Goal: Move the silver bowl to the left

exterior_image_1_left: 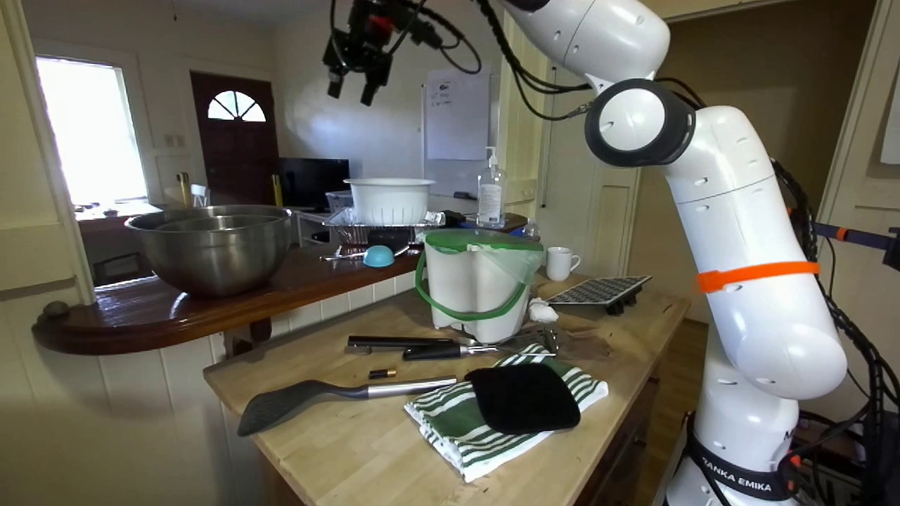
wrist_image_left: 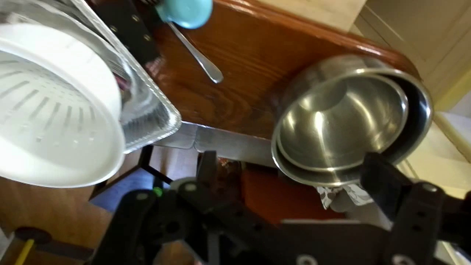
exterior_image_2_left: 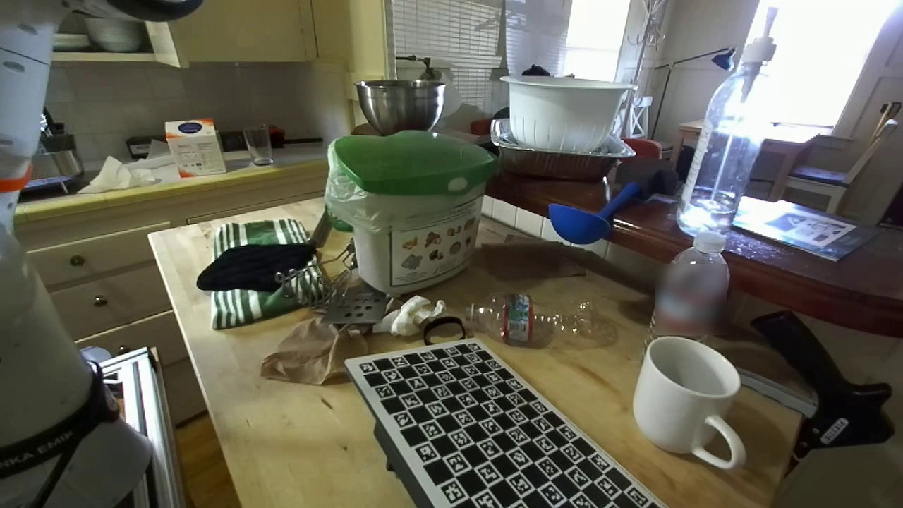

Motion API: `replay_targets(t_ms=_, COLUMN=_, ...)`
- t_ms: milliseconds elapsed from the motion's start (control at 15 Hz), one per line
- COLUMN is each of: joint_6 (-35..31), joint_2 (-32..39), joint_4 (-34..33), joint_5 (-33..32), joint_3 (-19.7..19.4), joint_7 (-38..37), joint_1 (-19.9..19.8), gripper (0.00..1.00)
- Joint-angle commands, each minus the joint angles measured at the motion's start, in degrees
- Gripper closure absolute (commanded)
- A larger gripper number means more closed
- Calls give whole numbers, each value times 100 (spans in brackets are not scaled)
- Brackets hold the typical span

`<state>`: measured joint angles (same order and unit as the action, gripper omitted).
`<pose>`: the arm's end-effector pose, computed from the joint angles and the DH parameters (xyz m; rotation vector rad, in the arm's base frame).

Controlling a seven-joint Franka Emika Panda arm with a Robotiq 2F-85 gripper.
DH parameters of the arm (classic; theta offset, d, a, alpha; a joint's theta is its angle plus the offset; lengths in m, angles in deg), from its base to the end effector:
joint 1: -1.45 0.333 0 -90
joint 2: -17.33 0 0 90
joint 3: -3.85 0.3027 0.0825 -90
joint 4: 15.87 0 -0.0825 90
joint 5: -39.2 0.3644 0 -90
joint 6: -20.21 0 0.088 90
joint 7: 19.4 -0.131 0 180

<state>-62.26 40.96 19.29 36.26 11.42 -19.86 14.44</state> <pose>0.5718 0.1760 0.7531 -2.9652 -0.4652 -0.6222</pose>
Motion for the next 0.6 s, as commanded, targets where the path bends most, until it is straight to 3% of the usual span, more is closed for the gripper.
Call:
replay_targets(t_ms=0, joint_6=1303, joint_2=-500, joint_4=0, joint_5=-370, joint_3=-361, joint_7=575, joint_1=-414, gripper=0)
replay_targets(t_ms=133, joint_6=1760, joint_2=-714, joint_4=102, joint_5=-499, joint_3=-611, joint_7=549, joint_1=-703, gripper=0)
replay_targets(t_ms=267, joint_6=1886, joint_2=-778, joint_4=78, joint_5=200, joint_3=-696, joint_7=185, joint_1=-1225, gripper=0)
replay_targets(t_ms=333, joint_6=1742, joint_2=-689, joint_4=-37, joint_5=-201, joint_3=-654, joint_7=402, joint_1=-898, gripper=0)
replay_targets(t_ms=533, joint_6=1747, joint_2=-707, joint_4=-20, joint_5=90, joint_3=-691, joint_7=346, joint_1=-1269, gripper=0)
